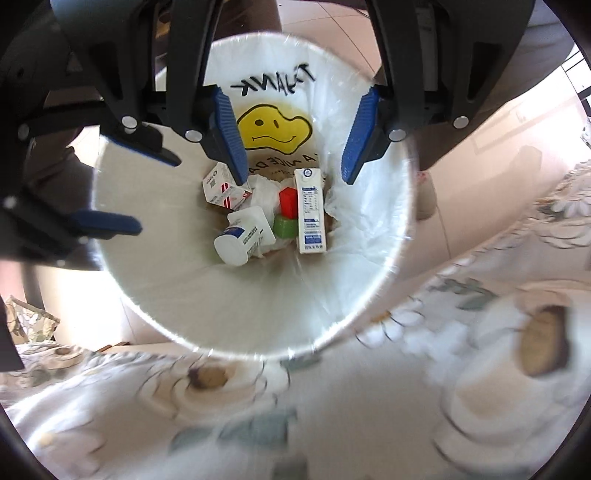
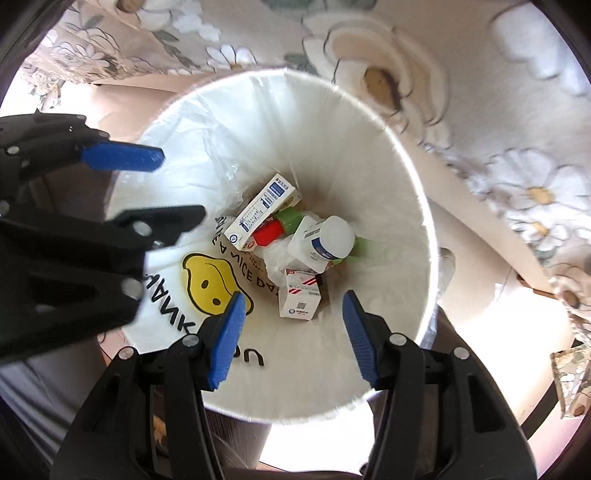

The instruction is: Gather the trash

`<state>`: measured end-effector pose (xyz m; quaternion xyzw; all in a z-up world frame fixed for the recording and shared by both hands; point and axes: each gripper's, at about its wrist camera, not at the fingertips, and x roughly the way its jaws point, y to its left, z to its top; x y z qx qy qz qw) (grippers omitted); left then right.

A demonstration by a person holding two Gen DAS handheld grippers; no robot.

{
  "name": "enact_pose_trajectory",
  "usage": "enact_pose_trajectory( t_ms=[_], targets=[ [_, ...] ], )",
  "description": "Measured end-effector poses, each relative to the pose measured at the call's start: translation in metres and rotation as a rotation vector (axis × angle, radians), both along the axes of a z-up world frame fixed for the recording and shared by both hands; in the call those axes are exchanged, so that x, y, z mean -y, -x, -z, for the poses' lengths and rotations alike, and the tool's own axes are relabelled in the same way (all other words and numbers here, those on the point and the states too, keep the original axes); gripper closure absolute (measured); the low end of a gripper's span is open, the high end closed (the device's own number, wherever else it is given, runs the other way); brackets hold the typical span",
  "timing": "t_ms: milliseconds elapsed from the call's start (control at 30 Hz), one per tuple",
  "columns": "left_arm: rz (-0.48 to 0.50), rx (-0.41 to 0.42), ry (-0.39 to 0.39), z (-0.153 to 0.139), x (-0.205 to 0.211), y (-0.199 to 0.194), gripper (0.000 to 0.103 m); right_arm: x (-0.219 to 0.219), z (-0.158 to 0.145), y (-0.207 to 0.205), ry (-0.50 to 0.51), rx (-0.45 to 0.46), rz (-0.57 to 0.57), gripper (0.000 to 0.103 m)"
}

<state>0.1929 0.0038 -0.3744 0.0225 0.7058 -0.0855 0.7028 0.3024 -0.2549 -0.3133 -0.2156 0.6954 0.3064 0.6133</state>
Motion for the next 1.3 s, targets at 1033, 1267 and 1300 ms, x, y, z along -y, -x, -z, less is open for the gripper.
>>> enact_pose_trajectory(
  t_ms=[1033, 1267, 1300],
  targets=[
    [0.072, 0.65, -0.093, -0.298, 0.012, 0.097, 0.015, 0.051, -0.286, 0.048, -0.231, 0.374, 0.02, 0.035],
    [0.083, 0.717, -0.108, -0.33, 0.013, 0.138, 0.011, 0.062, -0.346, 0.085, -0.289, 0.474, 0.049, 0.031],
    [0.088, 0.727, -0.119, -0.333, 0.014, 0.144, 0.011, 0.062, -0.353, 0.09, -0.296, 0.494, 0.05, 0.028]
  ],
)
